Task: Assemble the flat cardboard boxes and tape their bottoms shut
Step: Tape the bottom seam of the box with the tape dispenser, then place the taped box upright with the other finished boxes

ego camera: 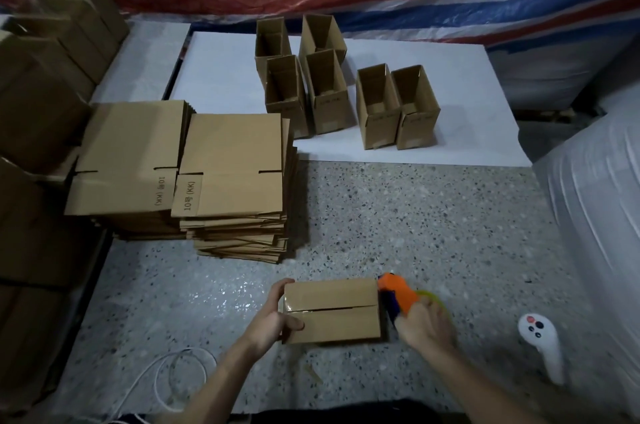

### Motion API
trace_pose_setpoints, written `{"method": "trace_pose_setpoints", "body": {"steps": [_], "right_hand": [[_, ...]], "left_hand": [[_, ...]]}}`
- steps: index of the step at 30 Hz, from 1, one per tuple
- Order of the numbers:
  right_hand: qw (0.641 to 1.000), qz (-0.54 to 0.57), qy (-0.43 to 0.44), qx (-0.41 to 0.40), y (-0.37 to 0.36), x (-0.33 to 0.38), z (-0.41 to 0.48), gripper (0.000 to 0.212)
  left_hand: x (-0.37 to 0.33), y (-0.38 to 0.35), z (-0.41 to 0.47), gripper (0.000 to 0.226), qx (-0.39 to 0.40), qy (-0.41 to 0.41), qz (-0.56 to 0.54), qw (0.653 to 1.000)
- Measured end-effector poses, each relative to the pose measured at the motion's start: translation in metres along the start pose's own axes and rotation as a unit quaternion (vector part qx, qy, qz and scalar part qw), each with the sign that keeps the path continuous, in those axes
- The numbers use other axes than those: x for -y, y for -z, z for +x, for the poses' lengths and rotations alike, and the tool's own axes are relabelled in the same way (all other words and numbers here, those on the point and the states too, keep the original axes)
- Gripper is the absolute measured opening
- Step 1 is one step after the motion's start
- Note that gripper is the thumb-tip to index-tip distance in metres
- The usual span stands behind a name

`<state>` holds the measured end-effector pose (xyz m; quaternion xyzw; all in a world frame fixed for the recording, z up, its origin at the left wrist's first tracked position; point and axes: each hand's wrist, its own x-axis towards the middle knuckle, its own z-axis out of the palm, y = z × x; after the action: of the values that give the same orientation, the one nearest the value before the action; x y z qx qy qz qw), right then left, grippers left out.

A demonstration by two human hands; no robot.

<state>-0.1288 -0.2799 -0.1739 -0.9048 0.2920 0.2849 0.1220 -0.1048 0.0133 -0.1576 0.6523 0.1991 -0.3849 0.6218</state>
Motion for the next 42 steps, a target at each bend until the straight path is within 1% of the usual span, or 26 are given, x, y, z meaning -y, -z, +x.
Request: {"method": "trace_pose_setpoints", "body": {"steps": [2, 4, 6, 7, 8, 9, 11, 12, 13, 15, 16, 17, 18, 20, 22, 23, 24, 26, 27, 29, 32, 34, 36, 37, 39, 42], "right_hand": [[0.986, 0.165, 0.023, 0.006, 0.012, 0.024, -0.002, 0.063], [0.947, 0.310, 0.028, 0.078, 0.020, 0.050, -0.007, 0.069], [0.887, 0.421, -0.076, 0.175, 0.017, 0.073, -0.010, 0.082], [0.859, 0.453, -0.129, 0.200, 0.013, 0.080, -0.008, 0.088], [0.845, 0.467, -0.157, 0.208, 0.011, 0.085, -0.007, 0.091], [0.841, 0.466, -0.167, 0.218, 0.010, 0.085, -0.004, 0.090], [0.831, 0.471, -0.163, 0.248, 0.011, 0.083, 0.000, 0.083], [0.815, 0.488, -0.161, 0.267, 0.012, 0.081, -0.001, 0.079], [0.804, 0.499, -0.159, 0.282, 0.012, 0.077, -0.001, 0.078], [0.806, 0.492, -0.165, 0.283, 0.008, 0.067, 0.001, 0.091], [0.816, 0.478, -0.173, 0.276, 0.004, 0.064, 0.003, 0.098], [0.817, 0.478, -0.172, 0.272, 0.004, 0.062, 0.004, 0.098], [0.809, 0.491, -0.170, 0.275, 0.003, 0.063, 0.006, 0.088], [0.796, 0.518, -0.148, 0.275, 0.006, 0.064, 0.008, 0.056], [0.787, 0.543, -0.110, 0.273, 0.018, 0.062, 0.009, 0.033], [0.796, 0.537, -0.080, 0.267, 0.024, 0.060, 0.011, 0.025], [0.816, 0.516, -0.043, 0.257, 0.030, 0.058, 0.014, 0.027], [0.885, 0.416, 0.026, 0.210, 0.040, 0.054, 0.018, 0.047], [0.914, 0.361, 0.057, 0.176, 0.045, 0.054, 0.020, 0.051], [0.943, 0.294, 0.105, 0.114, 0.053, 0.058, 0.021, 0.054], [0.949, 0.277, 0.145, 0.048, 0.067, 0.071, 0.017, 0.056], [0.932, 0.316, 0.151, 0.090, 0.066, 0.078, 0.017, 0.054], [0.911, 0.346, 0.163, 0.152, 0.056, 0.081, 0.016, 0.068], [0.907, 0.351, 0.171, 0.161, 0.049, 0.081, 0.016, 0.076], [0.907, 0.358, 0.185, 0.124, 0.033, 0.081, 0.020, 0.088], [0.910, 0.355, 0.208, 0.052, 0.016, 0.088, 0.034, 0.084]], "left_hand": [[0.002, -0.003, 0.001, 0.075, -0.011, 0.011, -0.006, 1.000], [0.003, -0.006, 0.001, 0.077, -0.010, 0.017, -0.017, 1.000], [0.003, -0.010, 0.001, 0.076, -0.012, 0.020, -0.014, 1.000], [0.003, -0.013, 0.001, 0.077, -0.018, 0.022, -0.016, 0.999], [0.004, -0.014, 0.002, 0.080, -0.028, 0.027, -0.036, 0.999], [0.005, -0.016, 0.002, 0.080, -0.036, 0.038, -0.078, 0.996], [0.008, -0.017, 0.005, 0.066, -0.044, 0.063, -0.172, 0.982], [0.009, -0.019, 0.006, 0.061, -0.042, 0.084, -0.193, 0.977], [0.011, -0.019, 0.008, 0.064, -0.048, 0.105, -0.188, 0.975], [0.018, -0.019, 0.017, 0.083, -0.066, 0.179, -0.150, 0.970], [0.019, -0.018, 0.019, 0.091, -0.055, 0.223, -0.143, 0.963], [0.016, -0.018, 0.020, 0.094, -0.026, 0.254, -0.156, 0.954], [0.011, -0.017, 0.021, 0.094, 0.007, 0.264, -0.186, 0.947], [-0.001, -0.013, 0.017, 0.088, 0.030, 0.230, -0.259, 0.938], [-0.016, -0.010, 0.015, 0.072, -0.001, 0.162, -0.289, 0.943], [-0.023, -0.011, 0.014, 0.067, -0.014, 0.126, -0.294, 0.947], [-0.031, -0.014, 0.012, 0.069, -0.030, 0.091, -0.291, 0.952], [-0.047, -0.022, 0.009, 0.088, -0.073, 0.020, -0.249, 0.966], [-0.055, -0.027, 0.008, 0.094, -0.085, -0.019, -0.221, 0.971], [-0.068, -0.037, 0.010, 0.089, -0.083, -0.092, -0.175, 0.977], [-0.076, -0.049, 0.018, 0.066, -0.085, -0.182, -0.139, 0.970], [-0.071, -0.055, 0.025, 0.054, -0.103, -0.208, -0.101, 0.967], [-0.058, -0.057, 0.036, 0.055, -0.137, -0.209, -0.061, 0.966], [-0.051, -0.056, 0.041, 0.059, -0.144, -0.201, -0.046, 0.968], [-0.039, -0.054, 0.051, 0.068, -0.137, -0.182, -0.013, 0.974], [-0.029, -0.050, 0.069, 0.068, -0.129, -0.185, 0.017, 0.974]]}}
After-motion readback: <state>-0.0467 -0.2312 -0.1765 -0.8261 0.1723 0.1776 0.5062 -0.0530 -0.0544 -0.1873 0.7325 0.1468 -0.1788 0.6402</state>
